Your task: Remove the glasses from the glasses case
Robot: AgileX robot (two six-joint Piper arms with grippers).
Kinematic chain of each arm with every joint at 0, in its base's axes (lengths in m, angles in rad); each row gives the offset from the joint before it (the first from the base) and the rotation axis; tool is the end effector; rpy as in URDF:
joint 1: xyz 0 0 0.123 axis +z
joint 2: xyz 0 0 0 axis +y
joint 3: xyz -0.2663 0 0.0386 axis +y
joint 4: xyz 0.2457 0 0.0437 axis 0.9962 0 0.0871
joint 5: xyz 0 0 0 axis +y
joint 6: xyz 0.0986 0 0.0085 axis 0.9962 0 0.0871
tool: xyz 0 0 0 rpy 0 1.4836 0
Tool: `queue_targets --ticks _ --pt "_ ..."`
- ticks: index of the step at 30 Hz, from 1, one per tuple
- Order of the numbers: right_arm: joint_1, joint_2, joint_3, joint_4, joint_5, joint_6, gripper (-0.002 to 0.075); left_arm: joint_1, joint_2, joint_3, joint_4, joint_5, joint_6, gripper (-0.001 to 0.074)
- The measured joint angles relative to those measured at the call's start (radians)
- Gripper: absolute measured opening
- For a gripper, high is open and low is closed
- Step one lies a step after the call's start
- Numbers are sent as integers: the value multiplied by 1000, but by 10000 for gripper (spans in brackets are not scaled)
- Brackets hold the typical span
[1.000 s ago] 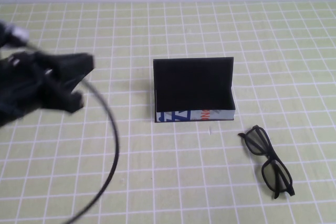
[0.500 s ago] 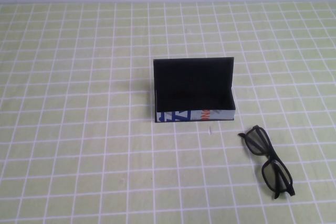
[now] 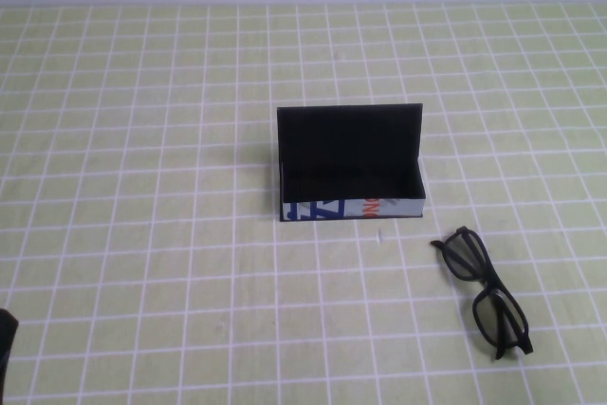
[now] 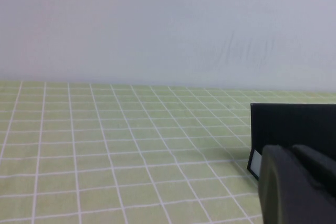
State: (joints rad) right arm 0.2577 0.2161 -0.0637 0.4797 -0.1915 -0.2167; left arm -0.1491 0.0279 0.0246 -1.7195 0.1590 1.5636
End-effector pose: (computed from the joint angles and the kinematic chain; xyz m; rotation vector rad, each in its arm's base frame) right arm 0.0948 0.0160 0.2339 0.0704 1.4742 0.3529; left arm 0.0769 -0.0273 0.2055 0.1203 1.5193 -0.3643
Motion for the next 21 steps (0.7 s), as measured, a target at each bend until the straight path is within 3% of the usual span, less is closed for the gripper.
queue_targets --ticks 16,21 --pt "-2 -8 14 -10 203 -15 -16 0 0 0 -1 -6 0 -4" --pt "-82 -106 44 -48 218 -67 -16 0 0 0 -1 -6 0 -4"
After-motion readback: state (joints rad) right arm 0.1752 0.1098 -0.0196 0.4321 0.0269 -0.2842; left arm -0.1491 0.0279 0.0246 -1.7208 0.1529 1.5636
